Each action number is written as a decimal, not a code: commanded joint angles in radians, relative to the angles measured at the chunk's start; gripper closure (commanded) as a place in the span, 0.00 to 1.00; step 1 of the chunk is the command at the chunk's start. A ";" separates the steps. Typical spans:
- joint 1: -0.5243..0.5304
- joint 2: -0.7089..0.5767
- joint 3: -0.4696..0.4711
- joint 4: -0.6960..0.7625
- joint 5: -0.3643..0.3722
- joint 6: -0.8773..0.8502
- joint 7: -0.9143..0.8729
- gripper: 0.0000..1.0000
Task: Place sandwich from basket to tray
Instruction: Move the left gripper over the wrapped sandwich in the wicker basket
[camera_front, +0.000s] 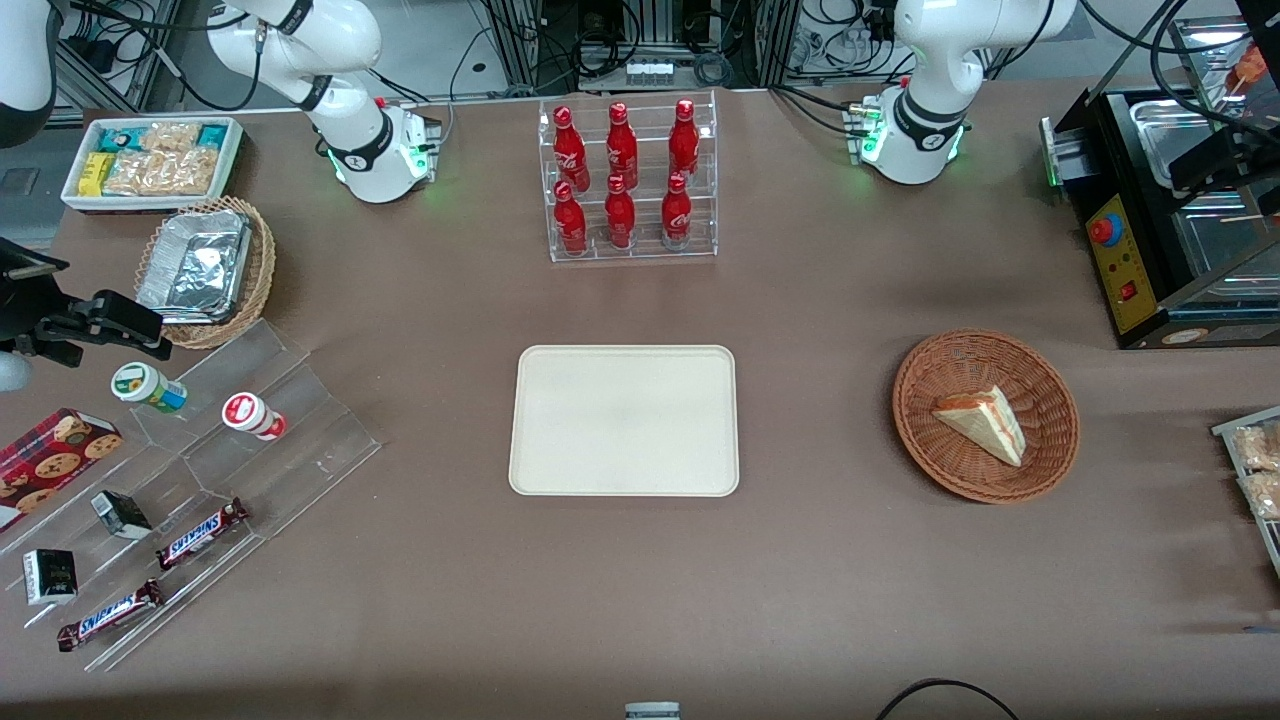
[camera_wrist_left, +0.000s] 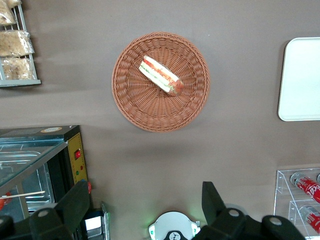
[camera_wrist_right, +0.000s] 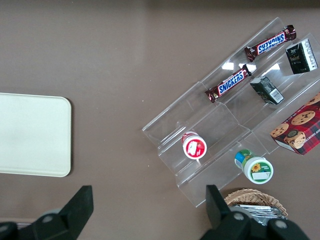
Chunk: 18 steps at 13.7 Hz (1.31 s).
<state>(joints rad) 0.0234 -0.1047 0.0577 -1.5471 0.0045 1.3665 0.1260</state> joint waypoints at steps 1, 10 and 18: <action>0.004 0.011 -0.002 0.019 -0.011 -0.024 0.012 0.00; -0.013 0.165 -0.009 -0.027 -0.012 0.051 -0.287 0.00; -0.037 0.270 -0.009 -0.136 -0.055 0.295 -0.734 0.00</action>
<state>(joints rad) 0.0011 0.1289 0.0460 -1.6893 -0.0389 1.6263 -0.5097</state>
